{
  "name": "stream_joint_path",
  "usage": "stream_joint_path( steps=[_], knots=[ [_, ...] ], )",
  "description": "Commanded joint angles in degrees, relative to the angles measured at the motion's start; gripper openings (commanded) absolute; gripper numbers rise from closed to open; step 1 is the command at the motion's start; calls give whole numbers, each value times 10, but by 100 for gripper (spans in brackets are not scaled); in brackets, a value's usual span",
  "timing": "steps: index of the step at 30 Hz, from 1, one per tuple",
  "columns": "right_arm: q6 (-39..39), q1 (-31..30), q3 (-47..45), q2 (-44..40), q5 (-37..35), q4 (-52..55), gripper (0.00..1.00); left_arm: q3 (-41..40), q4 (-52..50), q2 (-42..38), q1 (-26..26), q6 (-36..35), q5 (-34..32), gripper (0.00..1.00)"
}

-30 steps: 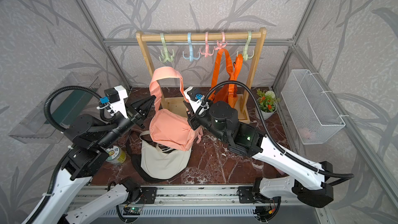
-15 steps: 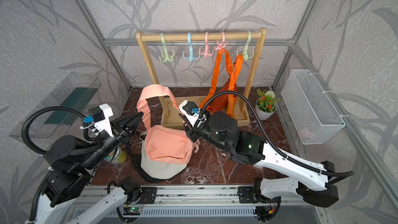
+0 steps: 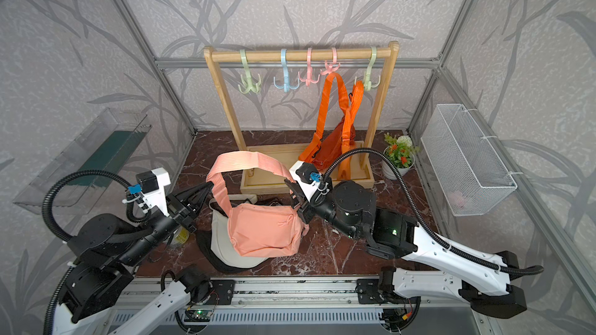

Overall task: Take the bag off the hook
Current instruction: Place the bag inside the bag.

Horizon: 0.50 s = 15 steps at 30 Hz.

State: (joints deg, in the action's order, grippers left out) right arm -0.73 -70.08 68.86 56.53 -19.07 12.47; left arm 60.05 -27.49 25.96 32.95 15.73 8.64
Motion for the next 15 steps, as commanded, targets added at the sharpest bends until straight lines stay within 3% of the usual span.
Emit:
stream_joint_path(
  steps=[1, 6, 15],
  knots=[
    [17, -5, -4, -15, -25, 13, 0, -2, -34, -3, 2, 18, 0, 0],
    [29, -4, 15, 2, -67, 94, 0, 0, -66, -6, 3, 22, -12, 0],
    [27, -4, 24, 35, -88, 131, 0, -29, -88, -7, 3, 39, -57, 0]
  ],
)
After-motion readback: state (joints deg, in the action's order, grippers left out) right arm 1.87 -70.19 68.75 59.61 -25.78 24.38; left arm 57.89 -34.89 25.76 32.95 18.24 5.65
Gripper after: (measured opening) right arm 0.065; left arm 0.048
